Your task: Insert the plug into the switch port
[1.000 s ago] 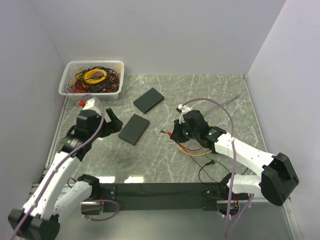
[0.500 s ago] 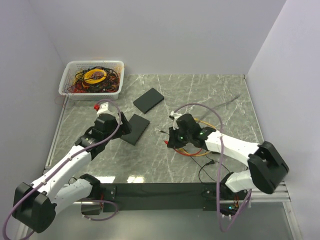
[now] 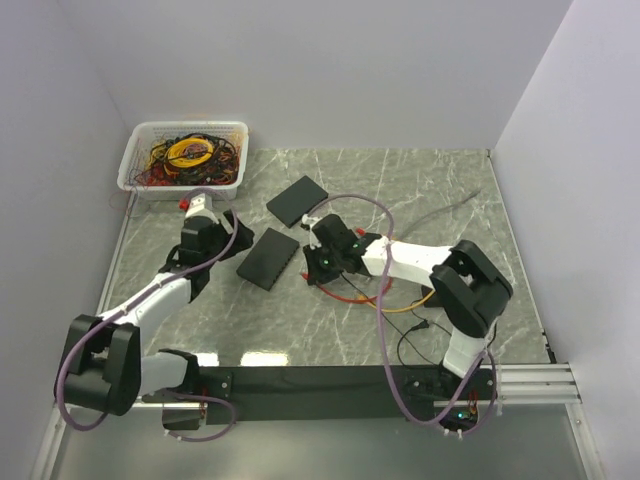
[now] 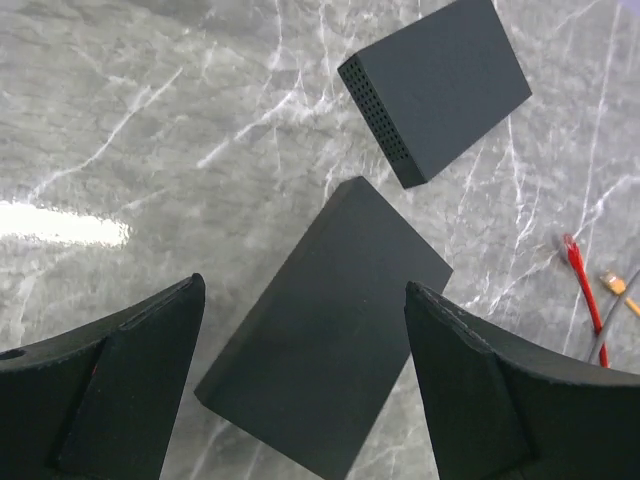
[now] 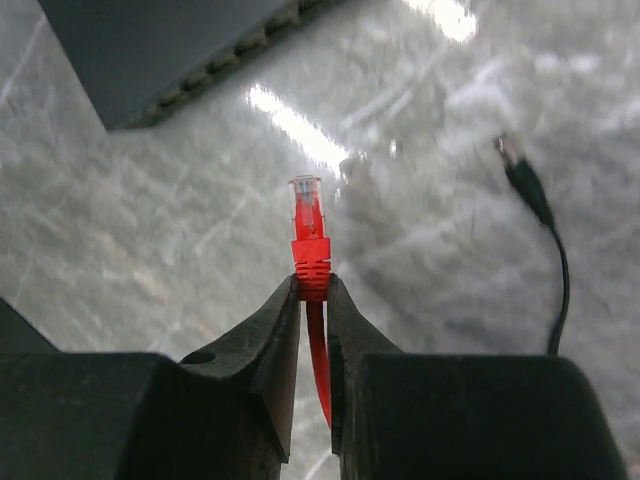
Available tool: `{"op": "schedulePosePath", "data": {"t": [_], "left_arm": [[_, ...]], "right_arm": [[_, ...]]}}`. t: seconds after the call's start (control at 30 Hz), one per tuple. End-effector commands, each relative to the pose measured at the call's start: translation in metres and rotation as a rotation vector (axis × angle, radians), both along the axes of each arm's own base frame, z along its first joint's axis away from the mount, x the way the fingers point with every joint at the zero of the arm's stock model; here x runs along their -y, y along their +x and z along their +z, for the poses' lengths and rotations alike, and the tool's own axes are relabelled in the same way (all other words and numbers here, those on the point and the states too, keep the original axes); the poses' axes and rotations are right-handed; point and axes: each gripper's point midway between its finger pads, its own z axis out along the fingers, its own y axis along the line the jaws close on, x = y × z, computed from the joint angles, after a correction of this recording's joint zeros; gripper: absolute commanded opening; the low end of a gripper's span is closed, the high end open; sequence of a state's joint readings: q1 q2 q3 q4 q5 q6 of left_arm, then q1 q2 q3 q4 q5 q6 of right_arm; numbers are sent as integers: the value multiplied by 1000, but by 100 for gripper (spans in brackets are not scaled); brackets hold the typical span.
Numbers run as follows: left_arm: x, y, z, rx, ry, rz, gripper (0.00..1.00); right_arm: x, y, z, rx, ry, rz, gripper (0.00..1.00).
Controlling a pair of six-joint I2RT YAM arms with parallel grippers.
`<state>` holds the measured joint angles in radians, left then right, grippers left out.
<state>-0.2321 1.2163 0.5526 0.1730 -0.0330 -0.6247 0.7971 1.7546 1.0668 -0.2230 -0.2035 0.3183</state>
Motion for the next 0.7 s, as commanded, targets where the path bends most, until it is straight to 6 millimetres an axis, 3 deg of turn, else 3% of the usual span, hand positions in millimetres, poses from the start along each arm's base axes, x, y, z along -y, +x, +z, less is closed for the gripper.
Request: {"op": "schedulePosePath", "data": {"t": [0.0,0.27,0.67], "left_arm": [[20,12,24,143,-68,-126,88],[41,5,-9,117,-182,-218,88],[45,-6,-43,51,-296,-174,87]], "right_arm": [[-20,15,16,51,25,30,0],[-37,20,14,46,12,61,0],[-50,10,-4,30,-29,98,0]]}}
